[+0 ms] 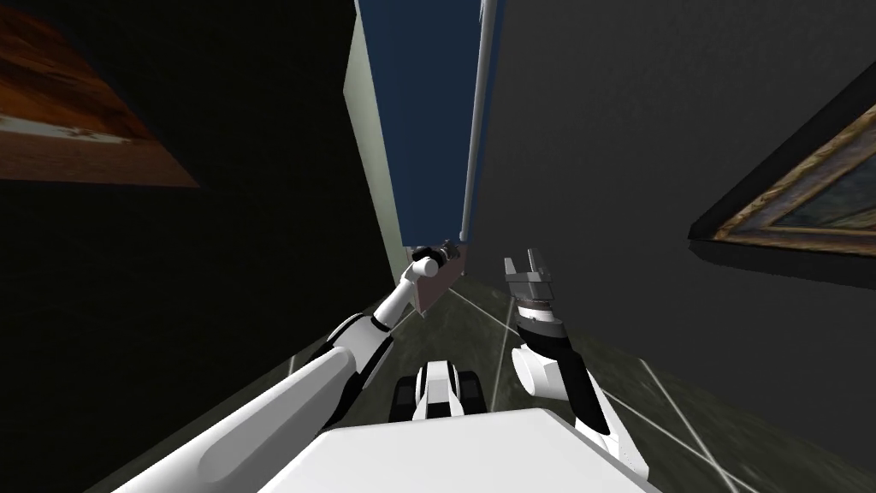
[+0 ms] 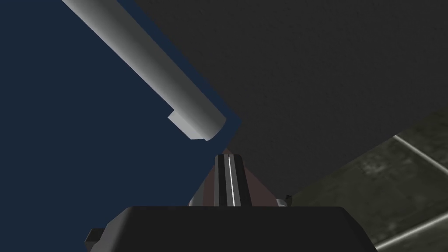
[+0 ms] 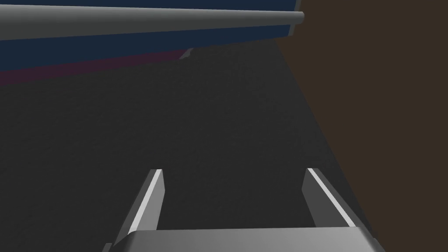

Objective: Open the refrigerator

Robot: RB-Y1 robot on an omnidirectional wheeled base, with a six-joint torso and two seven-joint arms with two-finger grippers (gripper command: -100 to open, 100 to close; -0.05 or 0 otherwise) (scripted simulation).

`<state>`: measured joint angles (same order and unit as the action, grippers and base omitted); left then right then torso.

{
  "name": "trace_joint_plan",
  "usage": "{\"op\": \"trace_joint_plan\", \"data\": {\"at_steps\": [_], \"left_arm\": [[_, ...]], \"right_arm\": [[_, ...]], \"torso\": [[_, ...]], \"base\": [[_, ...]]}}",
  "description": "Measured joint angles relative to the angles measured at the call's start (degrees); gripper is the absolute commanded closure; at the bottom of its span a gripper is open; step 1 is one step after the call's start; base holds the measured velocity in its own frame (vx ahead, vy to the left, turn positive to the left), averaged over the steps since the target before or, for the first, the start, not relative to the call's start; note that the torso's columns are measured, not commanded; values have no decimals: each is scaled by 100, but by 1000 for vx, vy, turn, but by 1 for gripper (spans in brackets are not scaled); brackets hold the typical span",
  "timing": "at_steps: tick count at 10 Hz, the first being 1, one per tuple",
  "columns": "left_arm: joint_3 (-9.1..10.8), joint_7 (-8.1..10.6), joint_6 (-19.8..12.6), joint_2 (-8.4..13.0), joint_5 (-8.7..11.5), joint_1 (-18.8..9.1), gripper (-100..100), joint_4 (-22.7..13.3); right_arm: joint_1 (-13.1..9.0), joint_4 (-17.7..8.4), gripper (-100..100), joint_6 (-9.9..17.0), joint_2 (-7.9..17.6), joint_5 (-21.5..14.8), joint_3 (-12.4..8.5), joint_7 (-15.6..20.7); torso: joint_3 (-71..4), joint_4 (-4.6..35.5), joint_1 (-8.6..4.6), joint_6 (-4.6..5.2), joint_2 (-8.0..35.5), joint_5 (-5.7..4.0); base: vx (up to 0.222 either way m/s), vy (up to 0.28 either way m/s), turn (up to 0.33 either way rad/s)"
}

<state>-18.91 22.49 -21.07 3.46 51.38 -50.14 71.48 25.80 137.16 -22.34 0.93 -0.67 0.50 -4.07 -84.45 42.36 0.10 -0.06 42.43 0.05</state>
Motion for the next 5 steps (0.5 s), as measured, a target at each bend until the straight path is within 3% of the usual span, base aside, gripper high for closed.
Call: {"op": "trace_joint_plan", "data": {"at_steps": [1,3,5], "left_arm": [[-11,-6,34,12,31,-103,100,-196],[-129,-18,220,-19,40,-339,100,-652],[-180,47,421,-35,-54,-656,100,-976]], "right_arm": [[1,1,0,0,-1,0,1,0],[-1,1,0,0,0,0,1,0],[0,0,0,0,0,0,0,0]], "torso": [[-26,-15,-33,4,-39,-11],[-10,-8,-4,14,-6,-6],[-1,-1,7,-1,-4,2]], "base": [[-6,-2,13],[-176,144,-279],[-81,85,31]]}}
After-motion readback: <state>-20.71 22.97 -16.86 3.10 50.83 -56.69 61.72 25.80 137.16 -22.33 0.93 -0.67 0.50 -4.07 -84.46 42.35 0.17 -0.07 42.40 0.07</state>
